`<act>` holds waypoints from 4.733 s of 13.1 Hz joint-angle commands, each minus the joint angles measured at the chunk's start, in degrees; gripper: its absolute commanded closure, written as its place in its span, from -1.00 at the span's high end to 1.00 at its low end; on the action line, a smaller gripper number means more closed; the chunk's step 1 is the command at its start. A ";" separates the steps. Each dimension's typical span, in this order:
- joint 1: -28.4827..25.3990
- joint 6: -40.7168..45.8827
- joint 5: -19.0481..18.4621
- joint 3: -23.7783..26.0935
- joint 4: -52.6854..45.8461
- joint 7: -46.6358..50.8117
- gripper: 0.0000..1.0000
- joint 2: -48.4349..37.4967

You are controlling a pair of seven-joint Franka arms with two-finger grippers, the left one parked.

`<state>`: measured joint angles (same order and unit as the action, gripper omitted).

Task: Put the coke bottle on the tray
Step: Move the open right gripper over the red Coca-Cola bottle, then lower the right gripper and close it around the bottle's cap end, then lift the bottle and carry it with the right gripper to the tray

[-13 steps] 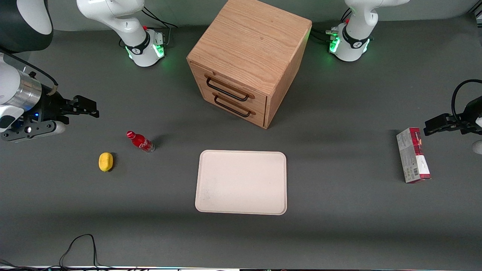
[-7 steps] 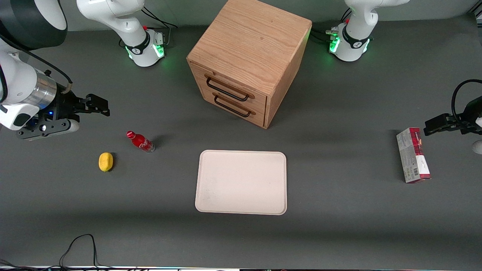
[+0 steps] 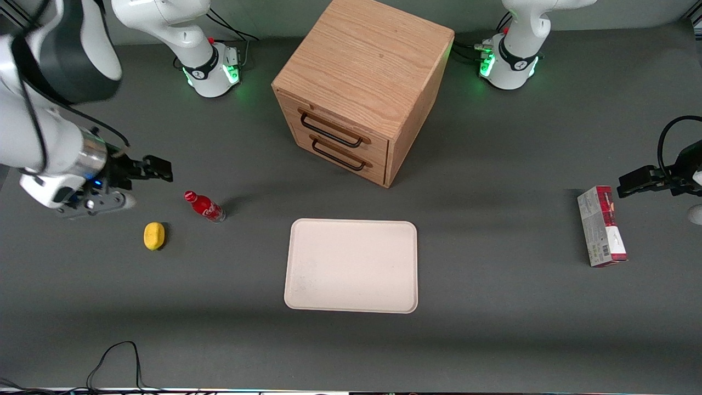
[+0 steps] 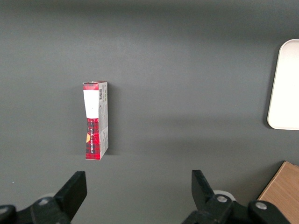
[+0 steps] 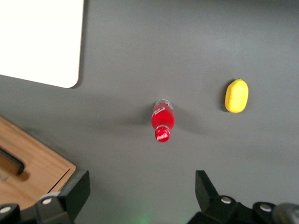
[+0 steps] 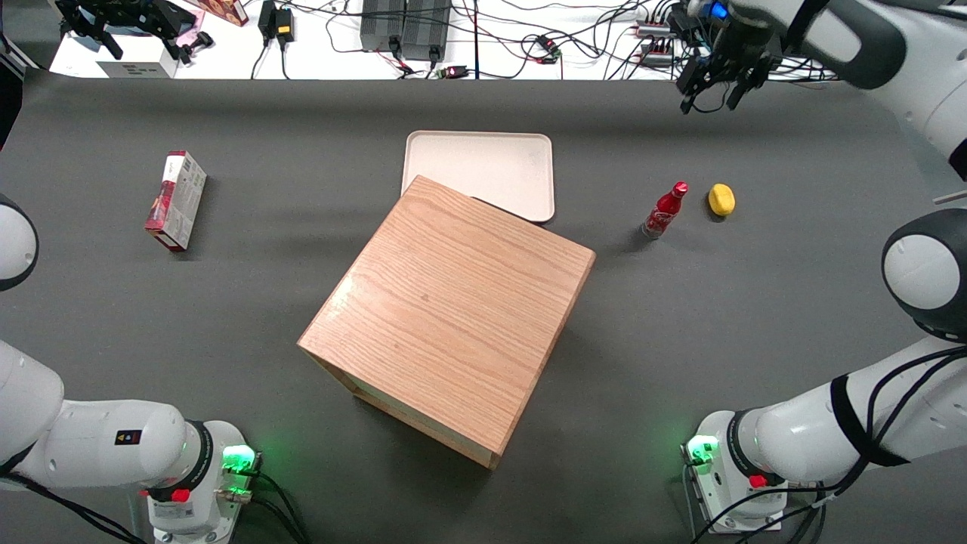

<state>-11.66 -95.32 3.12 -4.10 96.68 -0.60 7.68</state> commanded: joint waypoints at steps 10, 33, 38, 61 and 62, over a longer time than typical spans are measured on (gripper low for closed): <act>-0.38 -31.86 -0.83 -0.11 31.19 -0.89 1.00 -3.20; 0.50 -7.74 -0.57 -0.91 5.60 -1.86 -1.00 0.91; 1.02 19.33 -0.13 -0.99 -27.10 -1.33 -1.00 10.49; -8.81 -11.11 -4.96 10.35 -46.94 33.30 -1.00 45.75; -9.17 -11.72 -5.05 10.26 -46.94 33.39 -1.00 45.84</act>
<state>-19.91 -106.58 -0.40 5.97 52.75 30.69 52.28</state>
